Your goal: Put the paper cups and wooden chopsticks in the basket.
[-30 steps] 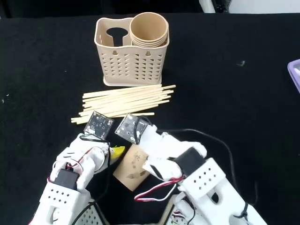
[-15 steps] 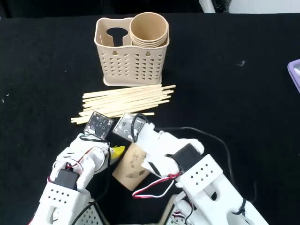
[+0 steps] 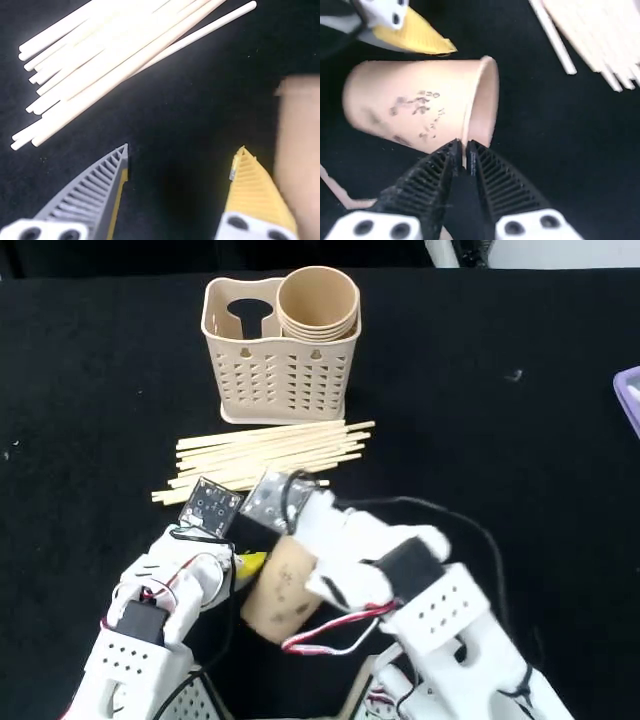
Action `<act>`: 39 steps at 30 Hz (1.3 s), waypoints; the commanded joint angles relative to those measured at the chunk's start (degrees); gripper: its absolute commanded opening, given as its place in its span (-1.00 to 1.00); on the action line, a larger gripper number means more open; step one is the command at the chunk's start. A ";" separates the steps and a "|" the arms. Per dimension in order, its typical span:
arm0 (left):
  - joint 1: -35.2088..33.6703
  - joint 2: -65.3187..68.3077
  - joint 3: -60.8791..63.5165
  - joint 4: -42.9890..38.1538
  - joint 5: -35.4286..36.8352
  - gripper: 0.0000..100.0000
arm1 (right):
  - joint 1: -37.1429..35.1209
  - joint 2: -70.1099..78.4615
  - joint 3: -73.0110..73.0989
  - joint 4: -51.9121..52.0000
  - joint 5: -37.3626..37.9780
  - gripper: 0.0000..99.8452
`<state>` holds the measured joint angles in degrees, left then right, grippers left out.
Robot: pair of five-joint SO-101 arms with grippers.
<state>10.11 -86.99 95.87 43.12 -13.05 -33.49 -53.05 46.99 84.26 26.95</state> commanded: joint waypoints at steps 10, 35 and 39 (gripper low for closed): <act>-5.23 -0.35 -1.36 -0.88 0.70 -0.36 | 12.92 -0.13 -10.77 7.38 8.09 -0.98; -5.14 -0.35 -1.27 -0.53 0.70 -0.36 | 41.58 0.22 0.75 -2.81 18.11 -0.37; -5.14 -0.35 -1.27 -0.62 0.70 -0.36 | 43.43 2.51 1.45 -5.27 18.46 -0.34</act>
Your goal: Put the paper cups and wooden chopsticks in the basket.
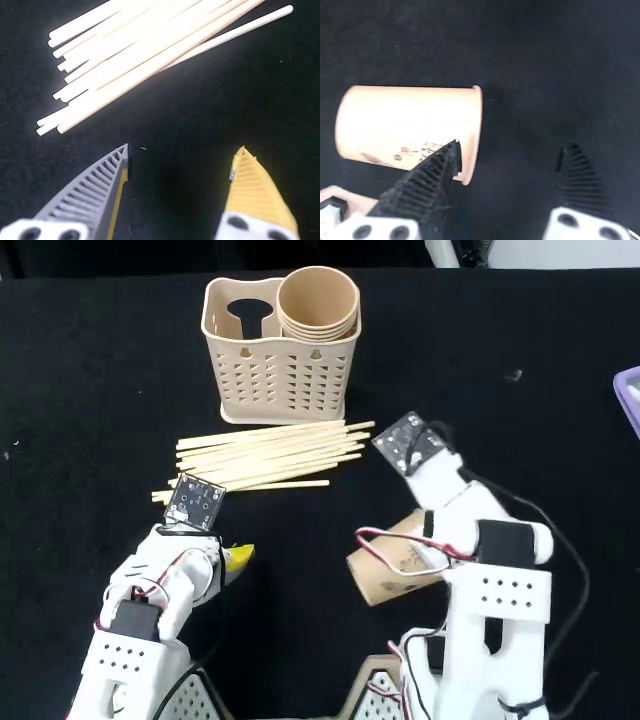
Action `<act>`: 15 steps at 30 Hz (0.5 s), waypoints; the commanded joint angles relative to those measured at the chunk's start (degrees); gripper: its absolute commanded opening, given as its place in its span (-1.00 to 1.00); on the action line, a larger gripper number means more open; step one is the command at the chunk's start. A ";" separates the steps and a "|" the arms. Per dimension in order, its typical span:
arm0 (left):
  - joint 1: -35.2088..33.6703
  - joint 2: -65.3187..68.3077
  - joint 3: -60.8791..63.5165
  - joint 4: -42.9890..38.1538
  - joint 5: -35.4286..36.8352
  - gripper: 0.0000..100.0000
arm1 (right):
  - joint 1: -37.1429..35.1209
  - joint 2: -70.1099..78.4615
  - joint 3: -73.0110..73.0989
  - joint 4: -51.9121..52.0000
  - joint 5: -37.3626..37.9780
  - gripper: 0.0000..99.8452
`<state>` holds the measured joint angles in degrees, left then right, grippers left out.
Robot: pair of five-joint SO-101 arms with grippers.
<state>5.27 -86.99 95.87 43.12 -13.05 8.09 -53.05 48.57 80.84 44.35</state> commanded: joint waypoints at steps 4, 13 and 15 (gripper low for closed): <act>-0.31 -0.35 -1.27 -0.62 0.62 -0.36 | 1.67 11.82 -1.89 -1.93 1.32 -0.34; -0.31 -0.35 -0.40 -0.97 0.35 -0.36 | 0.97 25.54 -10.15 3.08 5.36 -0.34; -0.31 -0.35 -0.48 -0.97 0.35 -0.36 | 0.70 24.84 -11.65 5.63 6.07 -0.35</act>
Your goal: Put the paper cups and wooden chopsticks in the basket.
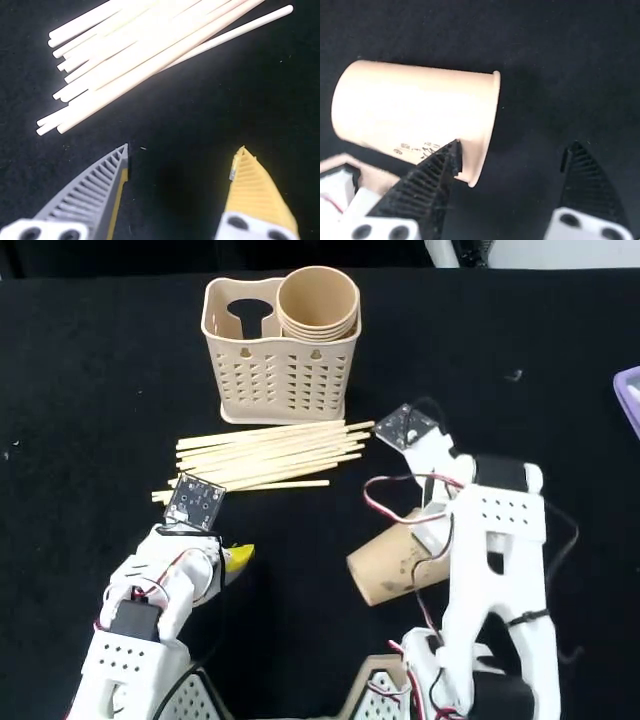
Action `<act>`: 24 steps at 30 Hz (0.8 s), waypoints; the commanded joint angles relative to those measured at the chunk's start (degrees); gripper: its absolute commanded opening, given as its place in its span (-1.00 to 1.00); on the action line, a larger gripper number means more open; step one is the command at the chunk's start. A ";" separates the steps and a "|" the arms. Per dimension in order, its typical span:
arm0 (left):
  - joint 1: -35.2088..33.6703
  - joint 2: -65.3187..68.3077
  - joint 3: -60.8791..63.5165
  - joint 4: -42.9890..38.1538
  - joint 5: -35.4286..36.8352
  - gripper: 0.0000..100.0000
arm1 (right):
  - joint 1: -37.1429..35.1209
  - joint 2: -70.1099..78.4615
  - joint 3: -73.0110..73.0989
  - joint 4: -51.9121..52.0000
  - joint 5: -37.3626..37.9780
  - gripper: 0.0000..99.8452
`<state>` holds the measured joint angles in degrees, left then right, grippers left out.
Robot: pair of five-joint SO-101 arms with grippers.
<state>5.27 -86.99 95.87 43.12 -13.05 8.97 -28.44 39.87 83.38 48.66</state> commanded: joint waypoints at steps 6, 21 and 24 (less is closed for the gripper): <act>-0.31 -0.35 -0.40 -0.97 0.35 -0.36 | -0.26 -1.01 -4.35 4.92 1.76 -0.35; -0.31 -0.35 -0.40 -0.97 0.44 -0.36 | -13.19 -1.36 3.74 -2.55 -1.58 -0.49; -0.31 -0.35 -0.40 -0.97 0.44 -0.36 | -12.48 -1.45 3.65 -2.55 -1.58 -0.60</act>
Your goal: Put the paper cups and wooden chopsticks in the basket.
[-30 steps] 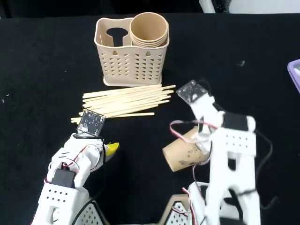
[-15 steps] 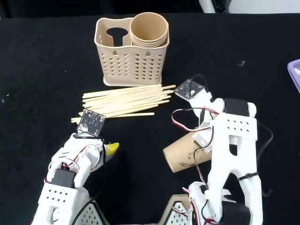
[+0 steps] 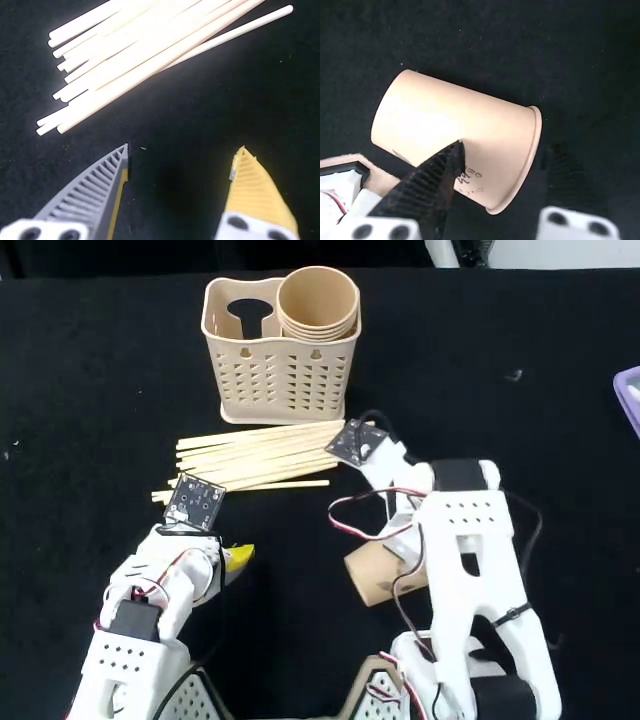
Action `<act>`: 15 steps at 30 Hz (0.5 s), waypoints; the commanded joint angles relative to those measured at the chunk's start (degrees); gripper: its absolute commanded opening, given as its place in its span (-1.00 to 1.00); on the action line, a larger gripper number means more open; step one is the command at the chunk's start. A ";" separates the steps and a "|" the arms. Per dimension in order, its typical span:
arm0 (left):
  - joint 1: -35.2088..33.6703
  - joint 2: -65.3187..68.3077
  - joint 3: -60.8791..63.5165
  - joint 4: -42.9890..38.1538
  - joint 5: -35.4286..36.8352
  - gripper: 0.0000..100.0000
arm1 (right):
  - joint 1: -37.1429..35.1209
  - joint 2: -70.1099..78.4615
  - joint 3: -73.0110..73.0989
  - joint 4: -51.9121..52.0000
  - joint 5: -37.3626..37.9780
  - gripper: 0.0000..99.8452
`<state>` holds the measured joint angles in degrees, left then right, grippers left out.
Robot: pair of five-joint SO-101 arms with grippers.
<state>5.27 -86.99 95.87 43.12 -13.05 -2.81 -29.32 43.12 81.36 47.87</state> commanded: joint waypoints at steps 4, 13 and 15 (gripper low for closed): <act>-0.31 -0.35 -0.40 -0.97 0.44 -0.36 | 1.41 -0.57 0.04 -0.53 -0.88 -0.75; -0.31 -0.35 -0.57 -0.97 0.35 -0.36 | 6.42 -0.57 -9.36 6.15 -0.88 -0.98; -0.31 -0.35 -0.57 -0.97 0.35 -0.36 | 6.15 -0.57 -11.56 7.38 -0.88 -0.98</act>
<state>5.27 -86.99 95.87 43.12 -13.05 2.55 -29.23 36.26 86.81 47.78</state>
